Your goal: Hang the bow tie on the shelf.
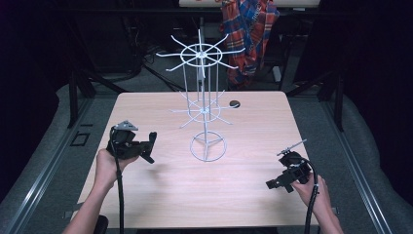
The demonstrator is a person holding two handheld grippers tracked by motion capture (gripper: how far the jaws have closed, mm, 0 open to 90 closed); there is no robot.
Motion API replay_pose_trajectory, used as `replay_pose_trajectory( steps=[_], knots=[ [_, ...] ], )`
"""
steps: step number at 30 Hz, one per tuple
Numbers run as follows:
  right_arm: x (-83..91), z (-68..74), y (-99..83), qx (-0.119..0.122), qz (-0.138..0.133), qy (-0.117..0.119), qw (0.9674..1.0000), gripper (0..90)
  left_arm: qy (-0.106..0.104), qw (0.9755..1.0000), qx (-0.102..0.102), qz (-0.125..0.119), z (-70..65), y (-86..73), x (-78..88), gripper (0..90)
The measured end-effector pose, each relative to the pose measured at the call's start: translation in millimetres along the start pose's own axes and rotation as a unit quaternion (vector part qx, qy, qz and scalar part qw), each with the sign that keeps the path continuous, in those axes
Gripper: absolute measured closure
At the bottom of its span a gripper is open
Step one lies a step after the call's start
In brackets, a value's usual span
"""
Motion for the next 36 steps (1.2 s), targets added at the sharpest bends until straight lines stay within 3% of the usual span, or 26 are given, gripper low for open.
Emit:
replay_pose_trajectory(
  steps=[18,36],
  knots=[
    [0.7,0.2,-0.3,0.003,0.001,0.0,1.0,10.7,-0.007,0.9999,0.002,-0.009,-0.7,18.2,-2.6,87.4],
    [0.4,-0.9,-0.9,0.001,-0.002,-0.005,1.0,10.8,-0.014,0.9993,0.003,-0.034,-2.7,37.3,-2.1,87.4]
  ],
)
Point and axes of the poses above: each handheld gripper's, and its own axes: x roughly backward along the jaws, y roughly out of its top, z roughly to its left, the point moved 6 cm from there along -x, roughly forward along the jaws, and after that the axes turned 9 degrees about x, right-handed, at the moved point
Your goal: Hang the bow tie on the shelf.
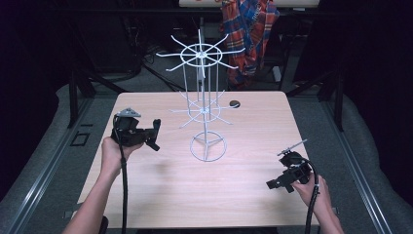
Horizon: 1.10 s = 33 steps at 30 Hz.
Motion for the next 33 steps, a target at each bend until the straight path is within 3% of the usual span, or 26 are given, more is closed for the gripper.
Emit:
replay_pose_trajectory(
  steps=[9,10,13,16,19,33],
  knots=[
    [-0.2,1.1,0.5,-0.003,-0.004,0.003,1.0,10.8,-0.004,0.9999,0.003,-0.013,-1.6,8.1,0.9,87.4],
    [-1.6,2.1,1.1,-0.011,-0.014,0.003,0.9998,10.8,-0.004,0.9999,0.001,-0.012,-1.4,8.8,1.2,87.4],
    [0.2,0.1,-0.1,0.002,0.004,0.005,1.0,10.9,-0.005,0.9998,0.002,-0.017,-1.8,11.4,1.6,87.4],
    [-1.4,1.4,0.6,-0.009,-0.009,0.003,0.9999,10.9,-0.007,0.9997,0.002,-0.022,-2.2,13.7,1.8,87.5],
    [0.0,-0.1,-0.3,0.0,0.0,0.002,1.0,10.8,-0.01,0.9996,0.001,-0.025,-3.7,16.5,2.4,87.5],
    [-0.7,0.7,0.4,-0.006,-0.007,0.005,0.9999,10.8,-0.018,0.9989,0.001,-0.042,-7.7,29.9,4.2,87.5]
  ],
)
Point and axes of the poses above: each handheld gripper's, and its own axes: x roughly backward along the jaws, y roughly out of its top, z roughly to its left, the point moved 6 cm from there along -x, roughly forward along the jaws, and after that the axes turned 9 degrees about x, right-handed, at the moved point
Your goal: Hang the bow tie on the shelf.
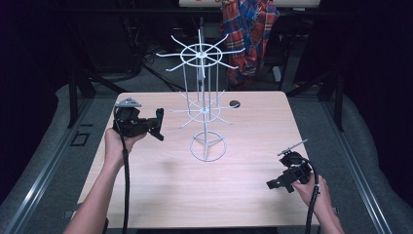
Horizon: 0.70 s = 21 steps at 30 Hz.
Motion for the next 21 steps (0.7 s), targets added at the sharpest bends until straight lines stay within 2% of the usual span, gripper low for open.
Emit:
replay_pose_trajectory(
  steps=[21],
  knots=[
    [-0.2,0.2,-0.3,-0.002,-0.001,0.005,1.0,10.6,-0.02,0.9994,-0.008,-0.025,-11.0,21.8,-1.5,87.5]
  ],
)
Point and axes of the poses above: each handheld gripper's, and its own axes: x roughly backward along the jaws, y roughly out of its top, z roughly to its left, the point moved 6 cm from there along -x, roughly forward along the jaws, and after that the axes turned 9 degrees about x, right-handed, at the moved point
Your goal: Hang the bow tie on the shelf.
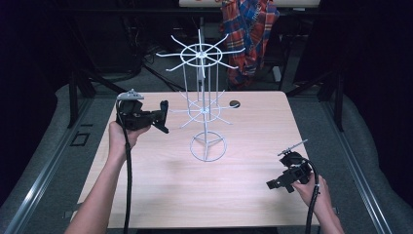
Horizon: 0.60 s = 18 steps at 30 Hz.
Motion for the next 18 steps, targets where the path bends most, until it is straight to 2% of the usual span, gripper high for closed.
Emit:
replay_pose_trajectory(
  steps=[10,12,13,15,16,17,18],
  knots=[
    [-0.3,0.5,0.2,-0.001,-0.001,0.004,1.0,10.6,-0.013,0.9998,-0.011,-0.004,-7.4,4.7,-3.2,87.5],
    [0.6,-0.1,-0.2,0.006,0.008,0.006,0.9999,10.6,-0.015,0.9998,-0.013,-0.005,-9.1,5.2,-5.4,87.5],
    [0.2,0.1,-0.1,0.004,0.006,0.006,1.0,10.6,-0.02,0.9996,-0.018,-0.001,-11.1,5.2,-7.4,87.5],
    [-2.3,1.7,1.0,-0.01,-0.013,0.004,0.9999,10.7,-0.021,0.9996,-0.02,0.0,-11.9,5.4,-8.7,87.5],
    [-2.3,1.7,1.0,-0.01,-0.013,0.004,0.9999,10.7,-0.022,0.9995,-0.022,0.0,-12.6,5.5,-9.9,87.5],
    [-0.1,0.3,0.1,0.003,0.004,0.005,1.0,10.7,-0.024,0.9994,-0.024,0.0,-13.6,5.7,-11.5,87.5],
    [-1.6,1.7,0.9,-0.006,-0.005,0.002,1.0,10.6,-0.025,0.9994,-0.026,0.003,-14.0,5.6,-12.4,87.5]
  ],
)
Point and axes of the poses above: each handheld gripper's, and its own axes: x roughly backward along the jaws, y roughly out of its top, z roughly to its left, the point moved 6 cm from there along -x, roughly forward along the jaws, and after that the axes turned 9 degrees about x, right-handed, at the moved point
